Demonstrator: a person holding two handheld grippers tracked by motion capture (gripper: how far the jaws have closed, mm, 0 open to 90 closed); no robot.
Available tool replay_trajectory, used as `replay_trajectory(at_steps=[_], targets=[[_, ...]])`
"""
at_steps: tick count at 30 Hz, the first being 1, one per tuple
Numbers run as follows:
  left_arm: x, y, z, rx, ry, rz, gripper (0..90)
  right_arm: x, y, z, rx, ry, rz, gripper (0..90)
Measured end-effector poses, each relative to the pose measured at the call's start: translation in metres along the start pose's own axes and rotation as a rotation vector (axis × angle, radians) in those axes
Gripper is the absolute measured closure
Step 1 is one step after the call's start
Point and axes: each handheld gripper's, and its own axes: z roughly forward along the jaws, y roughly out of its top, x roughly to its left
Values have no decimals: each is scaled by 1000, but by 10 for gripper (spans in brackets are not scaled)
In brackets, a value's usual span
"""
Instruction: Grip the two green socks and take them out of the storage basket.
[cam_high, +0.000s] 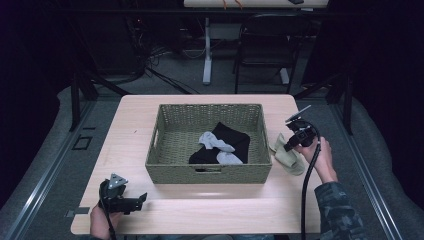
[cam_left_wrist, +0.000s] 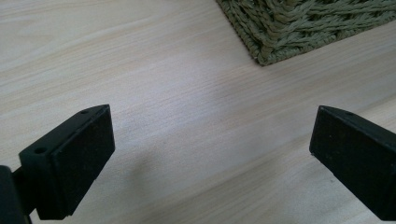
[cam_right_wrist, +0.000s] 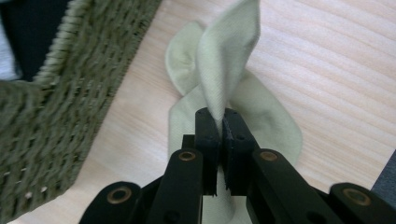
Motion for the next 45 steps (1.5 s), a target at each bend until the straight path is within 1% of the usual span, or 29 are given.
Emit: replay_trajectory(at_steps=[4, 5, 7, 9, 10, 11, 12, 13, 15, 16, 17, 18, 19, 20, 21, 22, 23, 24, 26, 27, 29, 30, 31, 34, 36, 37, 40, 43, 45], targets=[[0, 0, 0, 4, -2, -8, 0, -1, -2, 2, -7, 4, 3, 830], [0, 0, 0, 3, -1, -7, 0, -2, -3, 5, -11, -3, 10, 791], [0, 0, 0, 4, 0, -2, 0, -4, -3, 5, -4, 0, 11, 775], [0, 0, 0, 7, -4, 2, 0, -4, -6, 2, -33, -16, 31, 698], [0, 0, 0, 3, -3, -7, 0, -5, -5, -2, -23, -18, 23, 660], [0, 0, 0, 3, -3, -7, 0, -5, -5, -2, -23, -18, 23, 660], [0, 0, 0, 4, -2, -5, 0, -3, -7, -9, -47, -33, 17, 593], [0, 0, 0, 4, -2, -5, 0, -3, -7, -9, -47, -33, 17, 593], [0, 0, 1, 3, 0, -5, 0, -1, -10, -20, -69, -36, 9, 517], [0, 0, 1, 3, 0, -5, 0, -1, -10, -20, -69, -36, 9, 517], [0, 0, 1, 1, -1, -10, 0, 3, -13, -28, -95, -53, 3, 462], [0, 0, 1, 1, -1, -10, 0, 3, -13, -28, -95, -53, 3, 462], [0, 0, 0, 2, -2, -7, 0, 6, -17, -36, -129, -62, 8, 401], [0, 0, 0, 2, -3, -7, 0, 7, -18, -40, -133, -74, 3, 376], [0, 0, 0, 2, -3, -7, 0, 7, -18, -40, -133, -74, 3, 376], [0, 0, 0, 3, -2, -5, 0, 11, -23, -50, -160, -75, -10, 329], [0, 0, 0, 4, -2, -3, 0, 13, -25, -52, -172, -64, -10, 311], [0, 0, 0, 3, 1, -3, 0, 15, -27, -56, -172, -70, -27, 293], [0, 0, 0, 3, -1, -3, 0, 19, -29, -59, -186, -68, -26, 271], [0, 0, 0, 2, -2, -6, 0, 24, -34, -66, -200, -64, -47, 224], [0, 0, 0, 3, -3, -5, 0, 29, -37, -70, -205, -56, -61, 184], [0, 0, 0, 3, -3, -5, 0, 29, -37, -70, -205, -56, -61, 184], [0, 0, 0, 3, -3, -5, 0, 34, -42, -74, -224, -71, -80, 159], [0, 0, 0, 2, -2, -5, 0, 39, -50, -77, -252, -54, -96, 141], [0, 0, 0, 2, -3, -5, 0, 41, -53, -78, -250, -67, -106, 136], [0, 0, 0, 2, -3, -4, 0, 45, -58, -80, -262, -55, -115, 113], [0, 0, 0, 2, -2, -5, 0, 48, -64, -80, -264, -52, -125, 103], [0, 0, 0, 2, -2, -5, 0, 50, -73, -75, -246, -50, -144, 80], [0, 0, 0, 3, -2, -5, 0, 51, -78, -71, -245, -44, -140, 73]])
